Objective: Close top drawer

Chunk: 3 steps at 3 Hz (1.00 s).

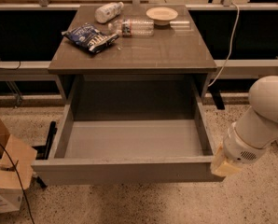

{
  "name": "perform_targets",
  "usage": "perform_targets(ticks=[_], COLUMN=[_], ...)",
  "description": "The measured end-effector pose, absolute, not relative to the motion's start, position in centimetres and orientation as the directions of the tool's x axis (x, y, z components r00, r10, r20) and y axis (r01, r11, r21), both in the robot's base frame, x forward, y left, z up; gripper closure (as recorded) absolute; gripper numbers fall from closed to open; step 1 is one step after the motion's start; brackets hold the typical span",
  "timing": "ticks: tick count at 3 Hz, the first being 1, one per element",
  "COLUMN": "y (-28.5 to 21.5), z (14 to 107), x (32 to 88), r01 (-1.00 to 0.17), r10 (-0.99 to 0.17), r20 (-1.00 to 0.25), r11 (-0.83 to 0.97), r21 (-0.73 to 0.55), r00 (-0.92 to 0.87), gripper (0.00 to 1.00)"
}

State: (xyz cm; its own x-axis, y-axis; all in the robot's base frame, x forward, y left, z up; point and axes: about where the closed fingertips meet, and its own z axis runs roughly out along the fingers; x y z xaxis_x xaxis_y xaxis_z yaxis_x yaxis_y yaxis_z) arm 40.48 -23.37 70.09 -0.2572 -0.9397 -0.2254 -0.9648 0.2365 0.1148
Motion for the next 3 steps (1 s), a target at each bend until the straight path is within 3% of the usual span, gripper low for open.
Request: perform_targets(ticks=[1,3], y=[-22.0,-20.1], z=[65.7,66.1], x=[41.3,44.0], r01=[-0.957,-0.974], r10=[-0.921,-0.93], r20=[-0.285,-0.3], r11=[0.219,0.172], r21=[0.19,0.149], r00=[-0.267,-0.21], gripper=[1.0,1.0])
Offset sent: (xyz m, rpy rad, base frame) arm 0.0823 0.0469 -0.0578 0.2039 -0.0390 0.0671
